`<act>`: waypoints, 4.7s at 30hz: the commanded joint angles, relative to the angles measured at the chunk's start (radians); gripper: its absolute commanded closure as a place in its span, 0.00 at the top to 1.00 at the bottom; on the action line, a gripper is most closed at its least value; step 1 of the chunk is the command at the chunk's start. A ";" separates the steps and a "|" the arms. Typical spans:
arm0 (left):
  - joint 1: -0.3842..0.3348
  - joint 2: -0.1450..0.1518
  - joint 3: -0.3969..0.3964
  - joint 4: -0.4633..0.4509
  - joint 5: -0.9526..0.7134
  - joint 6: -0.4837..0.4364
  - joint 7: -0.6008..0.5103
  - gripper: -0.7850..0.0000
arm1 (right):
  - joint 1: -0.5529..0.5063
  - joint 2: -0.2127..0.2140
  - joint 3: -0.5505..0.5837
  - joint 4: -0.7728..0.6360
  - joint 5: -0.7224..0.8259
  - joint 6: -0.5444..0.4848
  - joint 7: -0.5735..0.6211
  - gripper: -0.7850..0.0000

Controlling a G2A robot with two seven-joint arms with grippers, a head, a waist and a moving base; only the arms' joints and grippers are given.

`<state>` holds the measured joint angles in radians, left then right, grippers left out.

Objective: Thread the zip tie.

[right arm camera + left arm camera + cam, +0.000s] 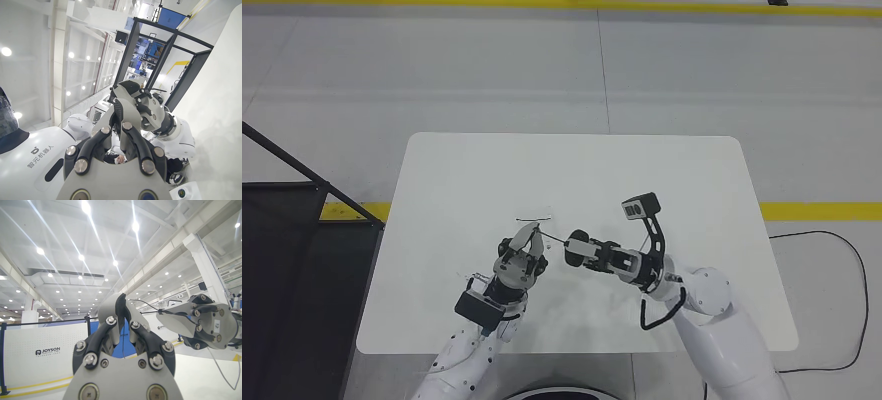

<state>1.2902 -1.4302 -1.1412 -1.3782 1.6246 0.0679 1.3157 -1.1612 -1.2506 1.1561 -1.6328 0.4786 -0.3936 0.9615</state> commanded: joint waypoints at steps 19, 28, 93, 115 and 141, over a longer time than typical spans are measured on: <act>0.006 0.014 -0.026 -0.047 -0.027 -0.146 -0.033 0.00 | -0.021 0.014 0.028 -0.001 0.142 0.011 0.149 0.00; 0.008 0.019 -0.030 -0.057 -0.017 -0.171 -0.038 0.00 | -0.044 0.021 0.033 -0.026 0.089 0.022 0.126 0.00; 0.008 0.019 -0.030 -0.057 -0.017 -0.171 -0.038 0.00 | 0.032 0.005 -0.044 0.011 0.106 0.047 0.016 0.00; 0.008 0.019 -0.030 -0.057 -0.017 -0.171 -0.038 0.00 | 0.046 0.005 -0.056 0.005 0.049 0.092 -0.033 0.00; 0.014 0.019 -0.019 -0.077 0.030 -0.067 -0.044 0.00 | 0.014 0.014 -0.018 -0.025 0.043 0.072 -0.033 0.00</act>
<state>1.3046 -1.4107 -1.1613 -1.4560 1.6545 -0.0013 1.2701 -1.1465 -1.2374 1.1370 -1.6569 0.5236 -0.3209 0.9288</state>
